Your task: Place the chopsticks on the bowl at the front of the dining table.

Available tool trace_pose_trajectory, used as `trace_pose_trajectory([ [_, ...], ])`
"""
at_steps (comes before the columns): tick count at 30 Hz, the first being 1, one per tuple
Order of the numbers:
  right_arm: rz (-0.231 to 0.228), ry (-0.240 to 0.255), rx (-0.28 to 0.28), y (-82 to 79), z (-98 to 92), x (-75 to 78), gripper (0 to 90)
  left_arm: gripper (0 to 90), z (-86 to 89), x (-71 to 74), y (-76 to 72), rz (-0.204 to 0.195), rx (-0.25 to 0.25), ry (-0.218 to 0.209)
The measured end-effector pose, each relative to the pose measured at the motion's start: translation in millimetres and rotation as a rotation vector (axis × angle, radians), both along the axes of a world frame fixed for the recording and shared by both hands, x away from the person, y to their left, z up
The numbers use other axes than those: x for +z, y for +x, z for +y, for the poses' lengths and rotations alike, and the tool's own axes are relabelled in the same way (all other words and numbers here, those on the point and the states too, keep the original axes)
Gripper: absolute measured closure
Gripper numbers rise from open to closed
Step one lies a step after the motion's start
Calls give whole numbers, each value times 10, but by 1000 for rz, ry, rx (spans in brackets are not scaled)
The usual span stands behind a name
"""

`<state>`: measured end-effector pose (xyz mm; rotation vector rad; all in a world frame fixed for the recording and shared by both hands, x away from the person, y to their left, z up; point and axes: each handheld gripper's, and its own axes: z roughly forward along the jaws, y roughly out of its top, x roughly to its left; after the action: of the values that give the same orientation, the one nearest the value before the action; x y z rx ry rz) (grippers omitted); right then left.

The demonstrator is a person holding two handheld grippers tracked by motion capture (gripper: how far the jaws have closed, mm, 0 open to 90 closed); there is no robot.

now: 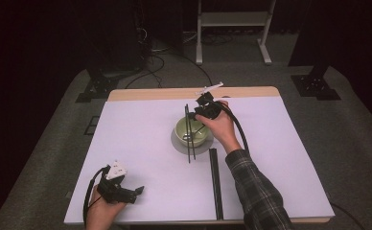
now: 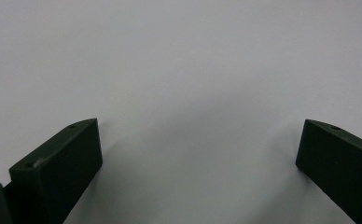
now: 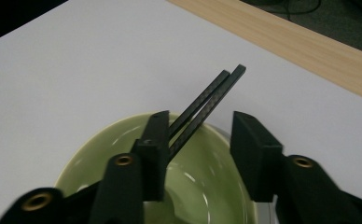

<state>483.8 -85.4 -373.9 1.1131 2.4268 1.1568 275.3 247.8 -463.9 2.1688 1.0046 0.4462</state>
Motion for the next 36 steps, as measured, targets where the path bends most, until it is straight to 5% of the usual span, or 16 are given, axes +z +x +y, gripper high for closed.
trace_pose_trajectory([
  [11, 12, 11, 60, -249, -149, -8, 896, 0, 0, -2, 1, -2, 0, 0],
  [36, 63, -3, 123, -386, -58, -241, 900, 0, 0, -2, 1, -2, 0, 1],
])
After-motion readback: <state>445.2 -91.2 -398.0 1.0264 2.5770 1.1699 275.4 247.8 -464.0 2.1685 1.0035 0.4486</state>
